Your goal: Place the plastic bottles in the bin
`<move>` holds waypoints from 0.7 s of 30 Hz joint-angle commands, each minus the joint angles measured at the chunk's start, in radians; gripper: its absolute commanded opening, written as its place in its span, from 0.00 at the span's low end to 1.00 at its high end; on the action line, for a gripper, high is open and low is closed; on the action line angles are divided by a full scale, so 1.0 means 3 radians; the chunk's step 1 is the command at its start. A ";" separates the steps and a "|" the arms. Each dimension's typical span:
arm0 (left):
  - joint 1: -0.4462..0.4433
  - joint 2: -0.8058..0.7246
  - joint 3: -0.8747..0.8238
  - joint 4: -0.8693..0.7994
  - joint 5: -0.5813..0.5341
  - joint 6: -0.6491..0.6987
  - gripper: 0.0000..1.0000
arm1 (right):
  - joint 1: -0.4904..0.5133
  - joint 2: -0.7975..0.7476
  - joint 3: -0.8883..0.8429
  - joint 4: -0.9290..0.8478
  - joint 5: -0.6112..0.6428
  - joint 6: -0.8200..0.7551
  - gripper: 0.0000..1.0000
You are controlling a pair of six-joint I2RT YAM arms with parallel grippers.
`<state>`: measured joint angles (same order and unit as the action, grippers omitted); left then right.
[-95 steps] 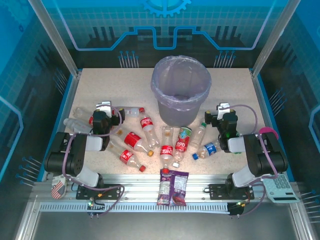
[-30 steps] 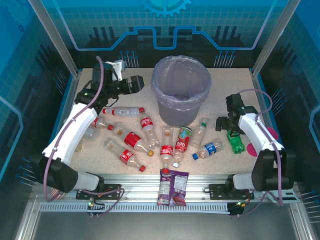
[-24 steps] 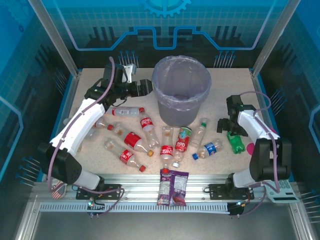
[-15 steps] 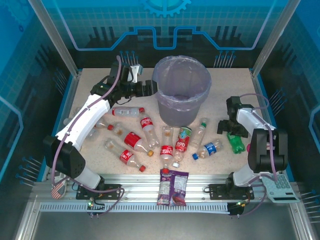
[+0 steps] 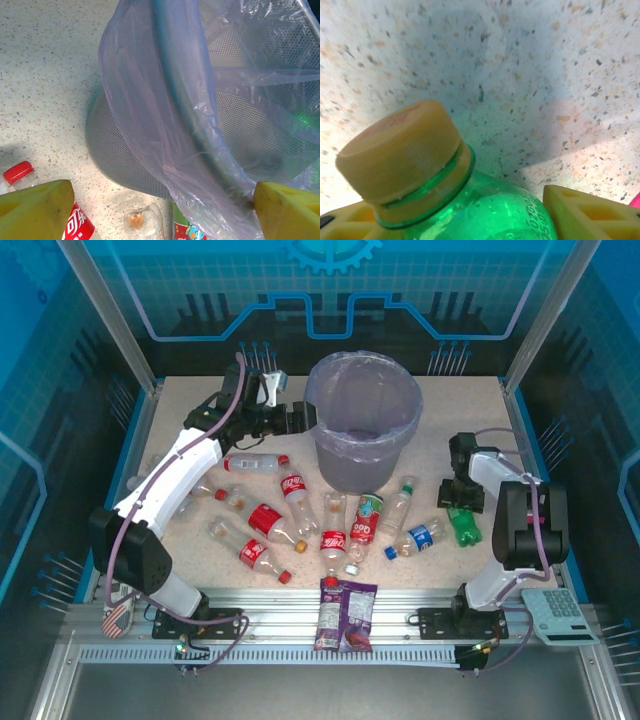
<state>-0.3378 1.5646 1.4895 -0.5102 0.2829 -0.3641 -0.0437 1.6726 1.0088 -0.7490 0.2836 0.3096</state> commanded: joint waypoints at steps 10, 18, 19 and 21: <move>-0.0017 -0.0069 -0.0120 0.0095 0.0116 0.0067 0.96 | 0.0105 -0.1059 0.0566 -0.0331 -0.0401 0.0020 0.52; -0.0017 -0.0090 -0.0158 0.0146 0.0141 0.0064 0.95 | 0.0163 -0.1479 0.1687 -0.0529 -0.1186 0.0134 0.52; -0.0017 -0.0092 -0.0158 0.0149 0.0151 0.0054 0.95 | 0.0216 -0.1451 0.1851 -0.0574 -0.1205 0.0129 0.52; -0.0016 -0.0084 -0.0159 0.0166 0.0175 0.0012 0.96 | 0.0355 -0.1378 0.2162 -0.0657 -0.1167 0.0115 0.52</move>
<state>-0.3378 1.5627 1.4616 -0.4644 0.3054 -0.3649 0.0170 1.2354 1.5738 -0.8654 -0.0055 0.3336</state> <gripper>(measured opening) 0.954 0.566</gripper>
